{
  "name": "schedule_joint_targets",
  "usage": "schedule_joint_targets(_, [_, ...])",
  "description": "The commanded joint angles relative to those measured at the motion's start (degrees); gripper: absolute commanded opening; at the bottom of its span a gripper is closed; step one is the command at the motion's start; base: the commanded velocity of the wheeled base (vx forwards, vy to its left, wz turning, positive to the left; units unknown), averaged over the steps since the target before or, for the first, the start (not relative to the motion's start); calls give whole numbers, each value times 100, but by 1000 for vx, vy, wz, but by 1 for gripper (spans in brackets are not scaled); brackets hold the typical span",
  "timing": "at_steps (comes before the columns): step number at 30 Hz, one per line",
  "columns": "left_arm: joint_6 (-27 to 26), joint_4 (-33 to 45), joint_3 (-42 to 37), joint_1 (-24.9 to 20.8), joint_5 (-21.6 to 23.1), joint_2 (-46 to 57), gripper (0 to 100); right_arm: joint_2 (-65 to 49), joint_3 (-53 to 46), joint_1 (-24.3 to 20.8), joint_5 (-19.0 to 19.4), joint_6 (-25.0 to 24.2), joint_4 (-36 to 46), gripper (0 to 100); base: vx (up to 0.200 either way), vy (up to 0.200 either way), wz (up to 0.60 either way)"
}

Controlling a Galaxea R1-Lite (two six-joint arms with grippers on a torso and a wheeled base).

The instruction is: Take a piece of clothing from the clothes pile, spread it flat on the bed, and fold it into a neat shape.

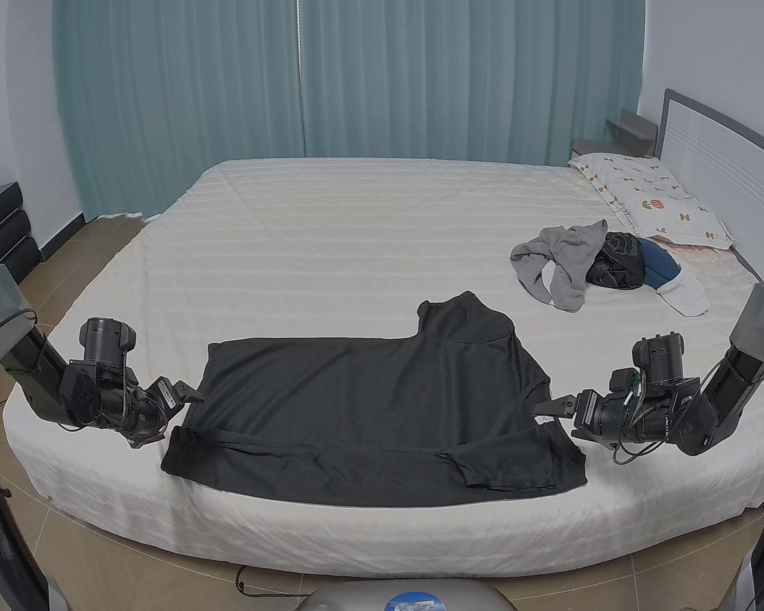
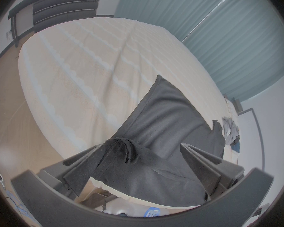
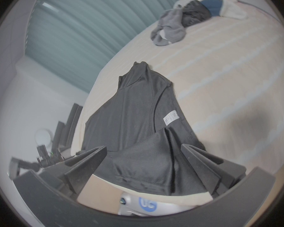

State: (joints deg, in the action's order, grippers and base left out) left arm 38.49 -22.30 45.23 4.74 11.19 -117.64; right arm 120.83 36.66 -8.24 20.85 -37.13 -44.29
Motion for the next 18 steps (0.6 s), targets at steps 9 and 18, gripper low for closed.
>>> schedule_joint_targets(9, [274,76,-137,132,384,329,100,-104,-484,-143,51,-1103,-792,100,156,0,0])
schedule_joint_targets(18, [-605,788,-506,88,393,918,100,-95,-581,-187,51,-1103,-880,100,0,0,0])
